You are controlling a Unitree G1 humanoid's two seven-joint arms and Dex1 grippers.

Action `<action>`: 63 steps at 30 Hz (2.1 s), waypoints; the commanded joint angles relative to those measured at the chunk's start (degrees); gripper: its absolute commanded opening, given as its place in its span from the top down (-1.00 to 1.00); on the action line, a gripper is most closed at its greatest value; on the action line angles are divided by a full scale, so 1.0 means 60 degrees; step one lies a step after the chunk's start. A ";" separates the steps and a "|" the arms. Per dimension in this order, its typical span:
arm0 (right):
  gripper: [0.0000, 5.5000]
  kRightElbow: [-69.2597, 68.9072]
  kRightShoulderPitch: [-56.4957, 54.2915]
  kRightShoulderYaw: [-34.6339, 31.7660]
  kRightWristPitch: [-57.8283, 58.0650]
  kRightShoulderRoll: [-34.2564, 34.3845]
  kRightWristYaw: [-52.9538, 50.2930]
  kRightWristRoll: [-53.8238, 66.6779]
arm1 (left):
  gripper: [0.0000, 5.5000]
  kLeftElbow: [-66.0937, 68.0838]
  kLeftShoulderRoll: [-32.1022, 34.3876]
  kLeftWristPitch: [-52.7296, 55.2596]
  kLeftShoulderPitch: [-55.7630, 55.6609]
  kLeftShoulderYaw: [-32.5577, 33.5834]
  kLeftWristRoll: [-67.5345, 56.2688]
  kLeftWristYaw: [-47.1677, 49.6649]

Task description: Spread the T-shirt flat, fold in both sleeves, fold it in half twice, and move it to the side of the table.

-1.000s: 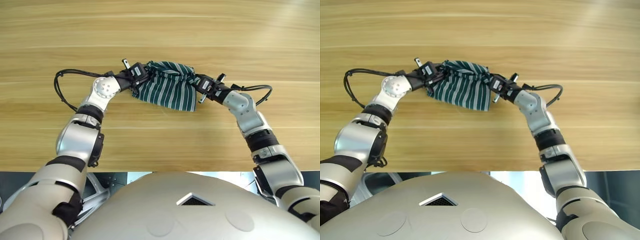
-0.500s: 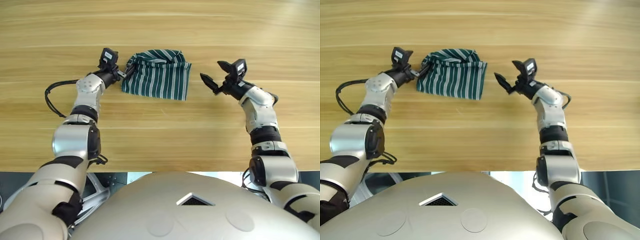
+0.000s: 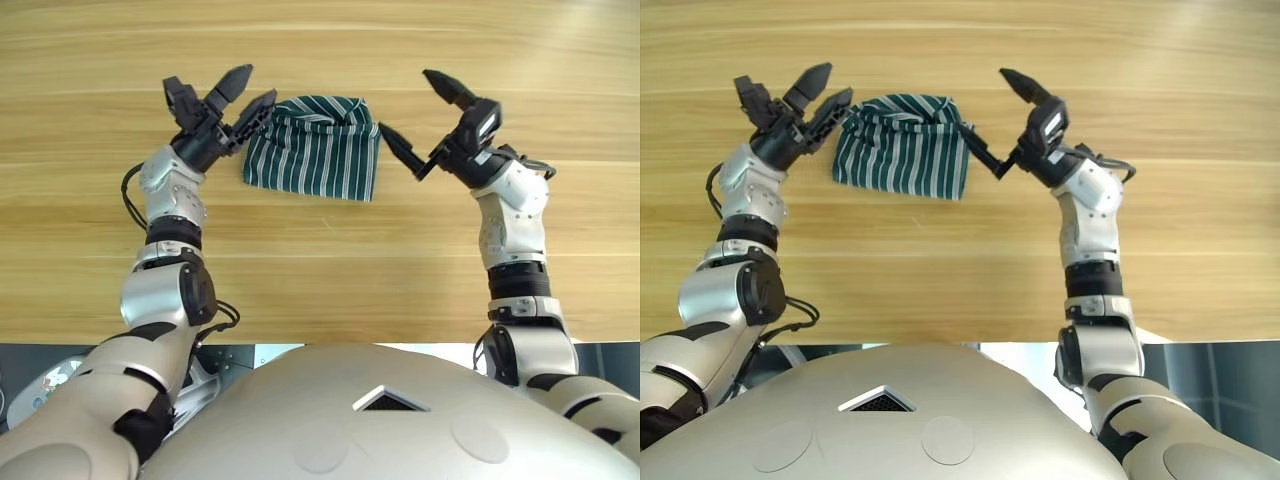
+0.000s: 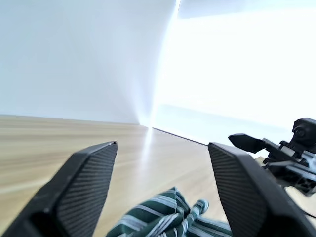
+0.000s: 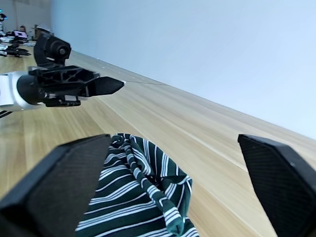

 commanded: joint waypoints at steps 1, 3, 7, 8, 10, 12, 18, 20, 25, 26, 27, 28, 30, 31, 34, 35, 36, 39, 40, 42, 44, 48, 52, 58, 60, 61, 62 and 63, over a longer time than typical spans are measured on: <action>-0.45 -0.0477 0.0149 0.0909 -0.0585 -0.0067 -0.0450 -0.1340 | -0.02 -0.1834 -0.0211 0.0370 0.0675 0.0433 -0.1295 -0.1160; -0.29 -0.0230 -0.0028 0.1376 -0.0812 -0.0082 -0.0916 -0.2262 | 0.13 -0.2711 -0.0383 0.0137 0.1117 0.0277 -0.1357 -0.1248; -0.02 0.0364 -0.0529 0.2086 -0.1041 -0.0104 -0.2016 -0.3915 | 0.38 -0.3241 -0.0593 -0.0649 0.1569 -0.0140 -0.0803 -0.0881; 0.08 0.0491 -0.0660 0.2285 -0.1056 -0.0125 -0.2288 -0.4353 | 0.48 -0.3260 -0.0629 -0.0818 0.1634 -0.0246 -0.0676 -0.0798; 0.21 0.0721 -0.0929 0.2613 -0.1035 -0.0139 -0.2716 -0.5024 | 0.59 -0.3208 -0.0689 -0.1112 0.1703 -0.0406 -0.0491 -0.0639; 0.39 0.0792 -0.1117 0.2858 -0.0987 -0.0148 -0.2975 -0.5416 | 0.76 -0.3070 -0.0734 -0.1333 0.1693 -0.0536 -0.0361 -0.0488; 0.87 0.1408 -0.2064 0.3776 -0.0272 -0.0027 -0.4224 -0.7304 | 1.00 -0.2667 -0.0808 -0.1892 0.1642 -0.0836 -0.0025 -0.0044; 0.99 0.1683 -0.2330 0.4031 -0.0047 -0.0019 -0.4499 -0.7739 | 1.00 -0.2613 -0.0802 -0.2037 0.1627 -0.0917 0.0045 0.0072; 0.99 0.2807 -0.2873 0.4759 0.0338 0.0099 -0.5337 -0.8770 | 1.00 -0.2508 -0.0821 -0.2291 0.1565 -0.1103 0.0181 0.0257; 0.99 0.3053 -0.2917 0.4921 0.0348 0.0133 -0.5487 -0.8917 | 1.00 -0.2491 -0.0826 -0.2355 0.1549 -0.1158 0.0229 0.0293; 0.99 0.3235 -0.2908 0.5065 0.0321 0.0182 -0.5557 -0.8979 | 1.00 -0.2496 -0.0821 -0.2409 0.1543 -0.1215 0.0267 0.0338; 0.99 0.3385 -0.2869 0.5196 0.0279 0.0238 -0.5508 -0.8959 | 1.00 -0.2471 -0.0787 -0.2488 0.1519 -0.1282 0.0350 0.0390; 0.99 0.3724 -0.2829 0.5464 0.0197 0.0286 -0.5354 -0.8974 | 1.00 -0.2421 -0.0711 -0.2707 0.1490 -0.1433 0.0579 0.0517; 0.99 0.3926 -0.2824 0.5574 0.0172 0.0283 -0.5309 -0.8984 | 1.00 -0.2360 -0.0693 -0.2842 0.1459 -0.1505 0.0716 0.0587; 0.99 0.4446 -0.2586 0.5876 0.0043 0.0101 -0.5093 -0.9020 | 1.00 -0.2311 -0.0668 -0.3236 0.1417 -0.1827 0.1159 0.0794; 0.99 0.4483 -0.2475 0.5975 -0.0025 0.0012 -0.4962 -0.8998 | 1.00 -0.2305 -0.0636 -0.3359 0.1424 -0.1930 0.1286 0.0846; 0.99 0.4427 -0.2317 0.6079 -0.0147 -0.0139 -0.4729 -0.8950 | 1.00 -0.2302 -0.0566 -0.3539 0.1438 -0.2054 0.1492 0.0933; 0.99 0.3577 -0.1595 0.6268 -0.0558 -0.1012 -0.3600 -0.8620 | 1.00 -0.2317 -0.0192 -0.4272 0.1460 -0.2595 0.2499 0.1301; 0.99 0.3042 -0.1288 0.6295 -0.0781 -0.1467 -0.3147 -0.8422 | 1.00 -0.2474 -0.0010 -0.4452 0.1528 -0.2827 0.2824 0.1322; 0.99 0.1935 -0.0772 0.6231 -0.0992 -0.2229 -0.2309 -0.7823 | 1.00 -0.2844 0.0426 -0.4755 0.1686 -0.3281 0.3351 0.1352; 0.99 0.0749 -0.0414 0.5981 -0.0989 -0.2928 -0.1652 -0.7159 | 1.00 -0.3353 0.1187 -0.4996 0.1947 -0.3923 0.4098 0.1097; 0.99 -0.0011 -0.0369 0.5687 -0.0578 -0.3159 -0.1428 -0.6849 | 1.00 -0.4615 0.2311 -0.4676 0.2278 -0.4998 0.4308 0.0313; 0.99 0.0023 -0.0453 0.5754 -0.0392 -0.2970 -0.1493 -0.6915 | 1.00 -0.5303 0.2760 -0.4568 0.2388 -0.5855 0.4783 0.0269; 0.99 0.0220 -0.0519 0.5888 -0.0309 -0.2767 -0.1680 -0.7052 | 1.00 -0.4987 0.2379 -0.4604 0.1843 -0.6350 0.5066 0.1137; 0.99 0.0319 -0.0532 0.5938 -0.0288 -0.2672 -0.1751 -0.7132 | 1.00 -0.4548 0.2012 -0.4650 0.1492 -0.6418 0.5115 0.1601; 0.99 0.0364 -0.0541 0.5963 -0.0282 -0.2628 -0.1780 -0.7172 | 1.00 -0.4223 0.1815 -0.4723 0.1300 -0.6443 0.5192 0.1864; 0.99 0.0384 -0.0537 0.5985 -0.0278 -0.2604 -0.1794 -0.7196 | 1.00 -0.3867 0.1641 -0.4813 0.1117 -0.6484 0.5308 0.2129; 0.99 0.0415 -0.0533 0.6008 -0.0280 -0.2582 -0.1816 -0.7215 | 1.00 -0.3513 0.1444 -0.4899 0.0951 -0.6513 0.5344 0.2332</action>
